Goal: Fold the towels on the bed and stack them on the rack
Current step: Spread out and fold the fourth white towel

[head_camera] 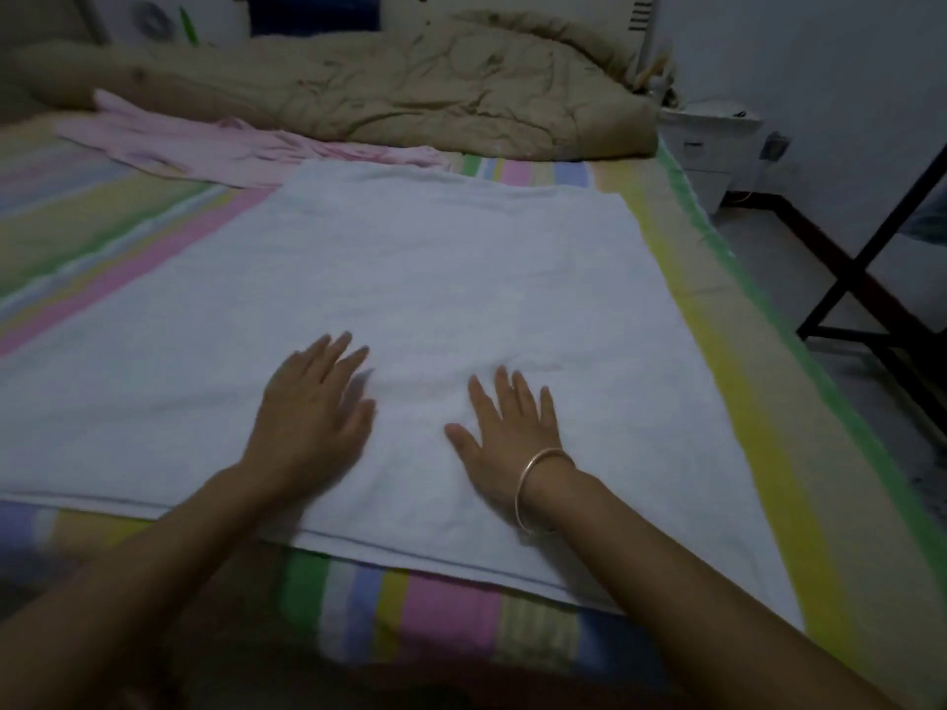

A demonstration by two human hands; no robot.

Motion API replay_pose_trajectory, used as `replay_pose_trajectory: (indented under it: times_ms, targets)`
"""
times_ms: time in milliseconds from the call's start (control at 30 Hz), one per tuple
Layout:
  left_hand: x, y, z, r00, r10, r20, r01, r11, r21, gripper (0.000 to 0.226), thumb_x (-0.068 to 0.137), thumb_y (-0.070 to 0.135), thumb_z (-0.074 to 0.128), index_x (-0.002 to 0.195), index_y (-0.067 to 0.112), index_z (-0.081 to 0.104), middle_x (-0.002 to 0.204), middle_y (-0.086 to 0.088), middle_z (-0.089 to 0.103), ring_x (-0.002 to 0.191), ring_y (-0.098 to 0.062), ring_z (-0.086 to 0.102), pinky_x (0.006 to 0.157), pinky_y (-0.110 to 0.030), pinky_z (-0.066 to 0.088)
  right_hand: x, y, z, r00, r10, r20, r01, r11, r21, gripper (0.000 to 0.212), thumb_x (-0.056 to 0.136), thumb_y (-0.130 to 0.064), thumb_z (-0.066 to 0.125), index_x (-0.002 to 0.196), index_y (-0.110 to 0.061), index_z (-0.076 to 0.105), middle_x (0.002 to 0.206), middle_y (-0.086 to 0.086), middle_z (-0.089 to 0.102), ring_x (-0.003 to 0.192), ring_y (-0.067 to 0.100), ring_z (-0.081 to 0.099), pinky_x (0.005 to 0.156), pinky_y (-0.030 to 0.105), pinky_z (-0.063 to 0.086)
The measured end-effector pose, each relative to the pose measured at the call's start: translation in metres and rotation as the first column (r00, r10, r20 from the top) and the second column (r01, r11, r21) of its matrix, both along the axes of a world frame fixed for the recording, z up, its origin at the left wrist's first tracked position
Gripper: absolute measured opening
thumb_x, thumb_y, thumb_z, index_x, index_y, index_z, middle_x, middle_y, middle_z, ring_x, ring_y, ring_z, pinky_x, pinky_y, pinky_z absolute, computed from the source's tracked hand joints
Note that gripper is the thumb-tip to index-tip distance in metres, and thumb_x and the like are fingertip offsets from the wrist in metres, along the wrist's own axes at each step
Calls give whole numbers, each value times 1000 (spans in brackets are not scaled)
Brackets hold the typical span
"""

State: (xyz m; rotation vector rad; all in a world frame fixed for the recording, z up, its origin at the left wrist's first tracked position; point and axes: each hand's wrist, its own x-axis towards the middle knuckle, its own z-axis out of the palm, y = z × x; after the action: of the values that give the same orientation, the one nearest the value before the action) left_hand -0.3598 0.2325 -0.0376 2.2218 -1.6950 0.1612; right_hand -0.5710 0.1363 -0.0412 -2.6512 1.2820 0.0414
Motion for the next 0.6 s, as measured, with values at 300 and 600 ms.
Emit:
replay_pose_trajectory:
  times_ms: [300,600]
  targets:
    - [56,50,-19,909,-415,29,364,827,428,79,79,71,-23,148,35,-19,158,3,-21,146,-19,-21,118,-41,-13,86,50,20,815,66,576,-171,977,130,24,94,-31,52,102,-21,72,98,-1,74,96,17,67,91,37,49]
    - [64,100,-6,661,-750,21,665,599,446,73,92,68,24,151,42,-11,160,8,-17,145,-15,-23,116,-48,-16,54,101,-4,991,-81,-106,83,996,12,86,74,-75,-18,150,-36,-10,159,-6,-16,146,17,-16,118,43,-8]
